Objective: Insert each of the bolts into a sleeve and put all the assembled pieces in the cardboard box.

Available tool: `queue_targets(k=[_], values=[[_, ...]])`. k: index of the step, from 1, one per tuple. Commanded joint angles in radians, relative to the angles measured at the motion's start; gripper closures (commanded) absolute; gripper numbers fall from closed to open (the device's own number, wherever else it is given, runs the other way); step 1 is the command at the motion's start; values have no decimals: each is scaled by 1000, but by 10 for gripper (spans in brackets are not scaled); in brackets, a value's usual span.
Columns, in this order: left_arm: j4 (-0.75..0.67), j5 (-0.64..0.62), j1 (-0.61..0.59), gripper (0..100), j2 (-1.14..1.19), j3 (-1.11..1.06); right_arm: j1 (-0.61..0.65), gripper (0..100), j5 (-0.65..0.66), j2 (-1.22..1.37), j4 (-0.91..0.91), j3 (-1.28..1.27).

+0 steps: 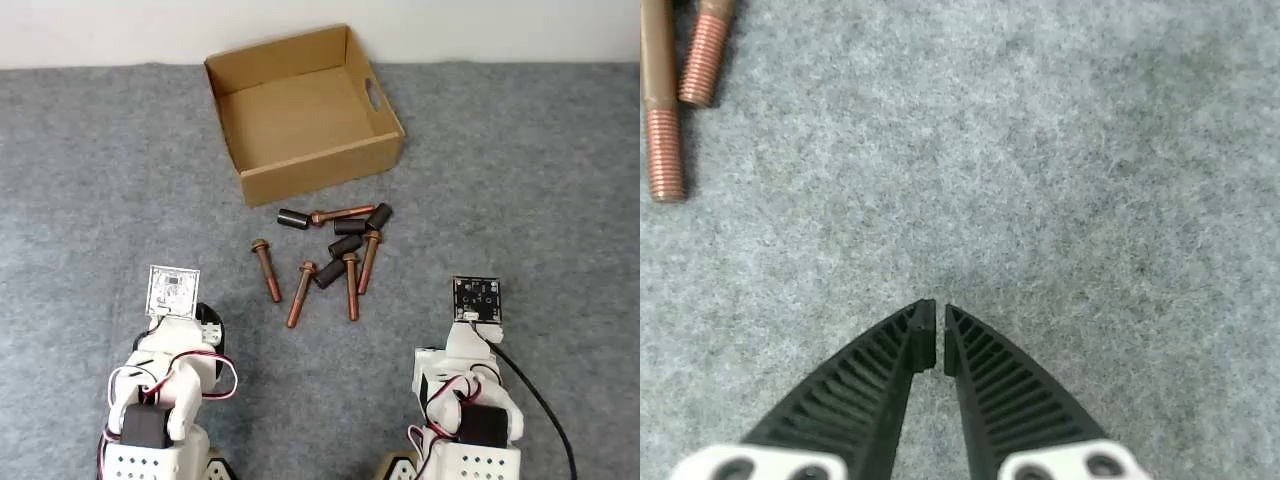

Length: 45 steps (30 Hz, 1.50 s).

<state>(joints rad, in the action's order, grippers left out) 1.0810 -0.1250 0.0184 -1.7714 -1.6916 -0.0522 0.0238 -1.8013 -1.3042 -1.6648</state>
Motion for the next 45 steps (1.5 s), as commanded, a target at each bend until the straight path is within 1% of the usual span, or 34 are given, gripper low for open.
queue_targets(k=[1,34,38,45], values=[[-21,2,-8,993,-6,5,5,989,11,-10,-4,-18],[-21,2,-8,993,-6,5,8,987,12,-12,4,-18],[-21,2,-8,993,-6,5,-1,991,11,-7,99,61],[-21,2,-8,993,-6,5,10,991,14,33,102,321]])
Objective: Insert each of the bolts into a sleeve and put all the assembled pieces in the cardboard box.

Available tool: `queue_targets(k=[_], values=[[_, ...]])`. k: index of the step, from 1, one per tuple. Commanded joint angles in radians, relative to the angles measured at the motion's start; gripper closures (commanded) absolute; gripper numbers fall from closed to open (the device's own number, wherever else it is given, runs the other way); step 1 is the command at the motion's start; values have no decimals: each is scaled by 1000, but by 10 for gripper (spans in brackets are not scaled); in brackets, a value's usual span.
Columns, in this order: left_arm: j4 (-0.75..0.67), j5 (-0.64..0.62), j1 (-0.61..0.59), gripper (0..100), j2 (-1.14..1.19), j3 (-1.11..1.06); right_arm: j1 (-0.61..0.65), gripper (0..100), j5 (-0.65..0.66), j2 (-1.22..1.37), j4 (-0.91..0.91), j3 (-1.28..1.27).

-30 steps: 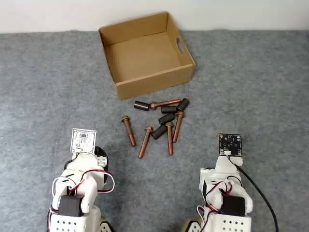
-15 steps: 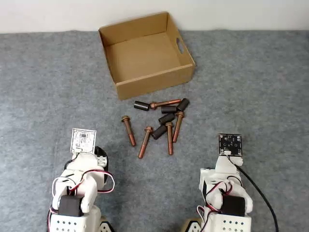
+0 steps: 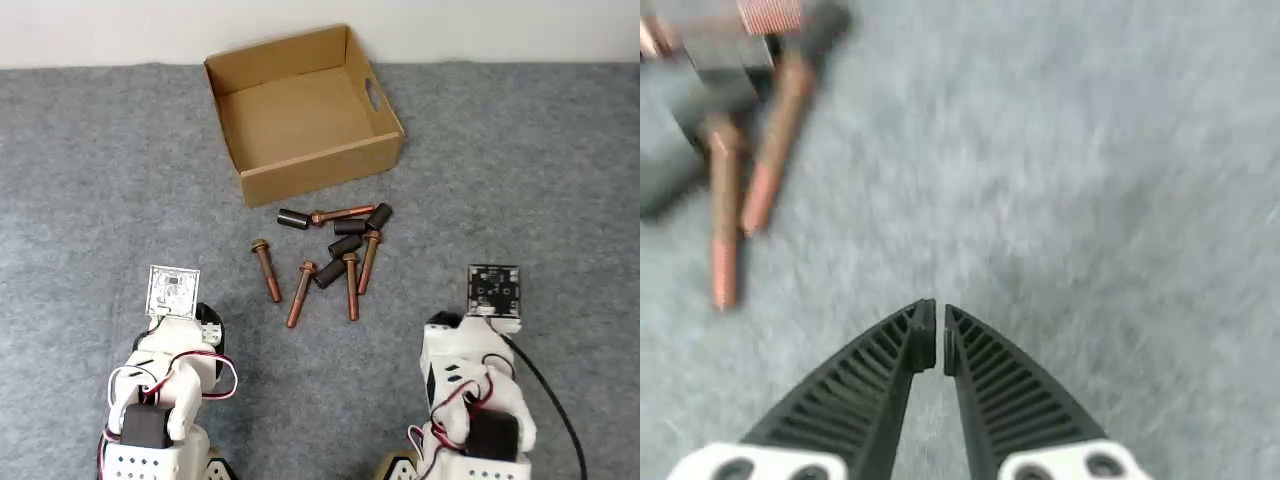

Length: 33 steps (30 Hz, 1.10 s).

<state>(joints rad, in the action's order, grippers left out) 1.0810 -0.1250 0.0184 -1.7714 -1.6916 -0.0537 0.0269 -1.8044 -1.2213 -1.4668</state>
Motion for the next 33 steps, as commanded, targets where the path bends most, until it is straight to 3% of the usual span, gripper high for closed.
queue_targets(k=[1,4,13,25,33], values=[[-21,2,-8,993,-6,5,28,991,20,71,19,150],[-21,2,-8,993,-6,5,87,991,15,226,19,245],[-21,2,-8,993,-6,5,257,991,-160,926,28,647],[-21,2,-8,993,-6,5,257,987,-293,1787,18,1413],[-21,2,-8,993,-6,5,257,935,-298,2189,-150,1869]])
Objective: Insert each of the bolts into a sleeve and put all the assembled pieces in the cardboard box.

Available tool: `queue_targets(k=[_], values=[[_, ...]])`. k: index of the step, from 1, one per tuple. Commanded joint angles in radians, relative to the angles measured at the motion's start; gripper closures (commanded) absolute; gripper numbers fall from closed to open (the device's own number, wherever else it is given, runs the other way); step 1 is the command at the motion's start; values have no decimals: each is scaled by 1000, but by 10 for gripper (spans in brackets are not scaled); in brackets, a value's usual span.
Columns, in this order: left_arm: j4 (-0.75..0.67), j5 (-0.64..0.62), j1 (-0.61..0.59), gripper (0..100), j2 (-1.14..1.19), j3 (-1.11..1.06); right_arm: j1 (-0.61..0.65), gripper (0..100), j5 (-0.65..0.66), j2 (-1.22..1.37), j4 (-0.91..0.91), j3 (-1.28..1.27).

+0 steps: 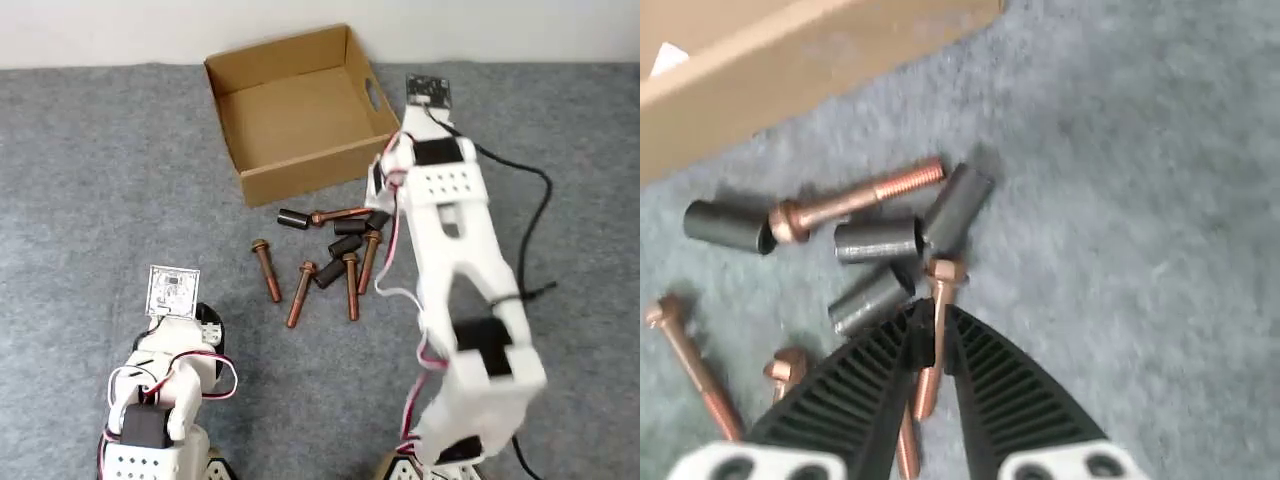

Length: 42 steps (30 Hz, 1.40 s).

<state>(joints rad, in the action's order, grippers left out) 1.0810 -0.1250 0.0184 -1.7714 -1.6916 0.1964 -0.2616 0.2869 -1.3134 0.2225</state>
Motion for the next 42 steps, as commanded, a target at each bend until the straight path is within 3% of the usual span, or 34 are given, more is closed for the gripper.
queue_targets(k=[1,5,17,36,40,42], values=[[-21,2,-8,993,-6,5,7,913,-14,143,-82,232],[-21,2,-8,993,-6,5,8,856,-71,306,-148,408],[-21,2,-8,993,-6,5,13,854,-72,575,-191,680],[-21,2,-8,993,-6,5,-18,860,-74,737,-183,694],[-21,2,-8,993,-6,5,-50,993,-72,737,-180,694],[-21,2,-8,993,-6,5,-54,969,-71,737,-186,694]])
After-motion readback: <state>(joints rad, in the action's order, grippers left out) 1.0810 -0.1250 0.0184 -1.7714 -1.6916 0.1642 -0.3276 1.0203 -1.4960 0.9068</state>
